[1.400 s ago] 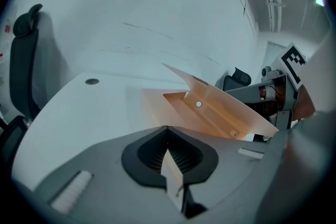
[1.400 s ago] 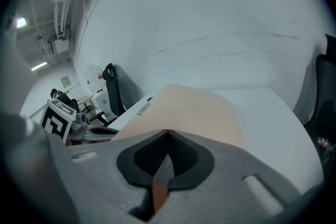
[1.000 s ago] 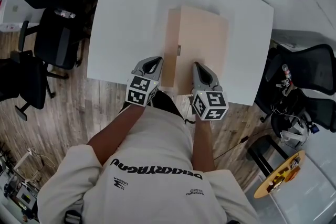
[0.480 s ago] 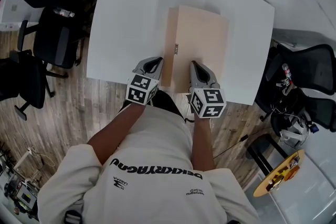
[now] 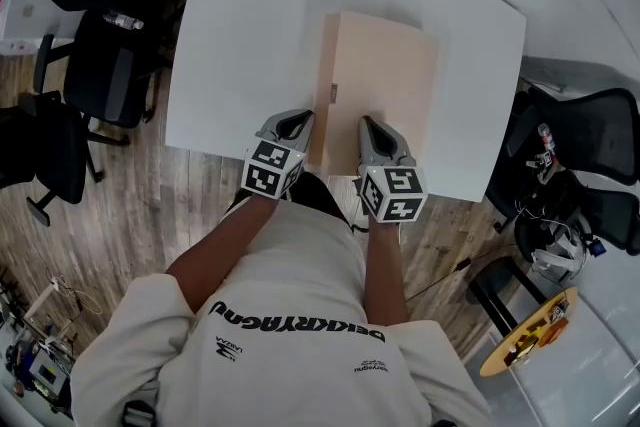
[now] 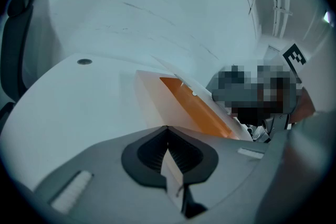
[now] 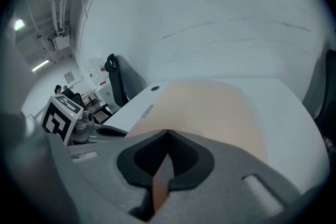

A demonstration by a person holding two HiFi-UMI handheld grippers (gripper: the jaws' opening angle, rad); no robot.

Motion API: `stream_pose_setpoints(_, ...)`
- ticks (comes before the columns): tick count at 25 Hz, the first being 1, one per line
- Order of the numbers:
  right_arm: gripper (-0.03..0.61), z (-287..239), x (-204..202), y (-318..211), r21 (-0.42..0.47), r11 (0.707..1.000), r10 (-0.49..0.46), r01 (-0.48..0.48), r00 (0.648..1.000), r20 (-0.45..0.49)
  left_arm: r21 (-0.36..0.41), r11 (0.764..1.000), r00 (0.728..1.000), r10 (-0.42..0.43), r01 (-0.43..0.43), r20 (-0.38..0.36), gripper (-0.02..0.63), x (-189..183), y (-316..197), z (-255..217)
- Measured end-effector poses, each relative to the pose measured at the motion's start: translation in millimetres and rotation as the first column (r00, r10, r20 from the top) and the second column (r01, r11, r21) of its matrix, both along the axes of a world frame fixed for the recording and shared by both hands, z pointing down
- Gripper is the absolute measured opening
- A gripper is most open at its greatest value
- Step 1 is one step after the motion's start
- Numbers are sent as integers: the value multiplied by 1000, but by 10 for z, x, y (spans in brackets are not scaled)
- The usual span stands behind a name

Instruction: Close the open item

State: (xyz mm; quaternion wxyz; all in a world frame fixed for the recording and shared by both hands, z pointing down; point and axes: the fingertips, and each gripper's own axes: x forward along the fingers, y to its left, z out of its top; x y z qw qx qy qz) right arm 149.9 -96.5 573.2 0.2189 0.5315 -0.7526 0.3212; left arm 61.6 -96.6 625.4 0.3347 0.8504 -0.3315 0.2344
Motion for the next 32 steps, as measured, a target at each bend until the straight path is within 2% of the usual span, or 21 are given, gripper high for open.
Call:
stream_pose_setpoints(8, -3, 86, -61, 2, -21, 1000, -23, 23, 1000, -5, -15, 1000, 1000, -5, 5, -20, 5, -9, -22, 10)
stream_pose_setpoints(17, -3, 153, -124, 12, -37, 999, -40, 39, 999, -13, -26, 1000, 998, -11, 9, -61, 37, -10, -38, -37)
stream_pose_setpoints(32, -3, 252, -190, 12, -57, 996, -63, 62, 998, -19, -26, 1000, 998, 3, -5, -61, 29, 10, -39, -33)
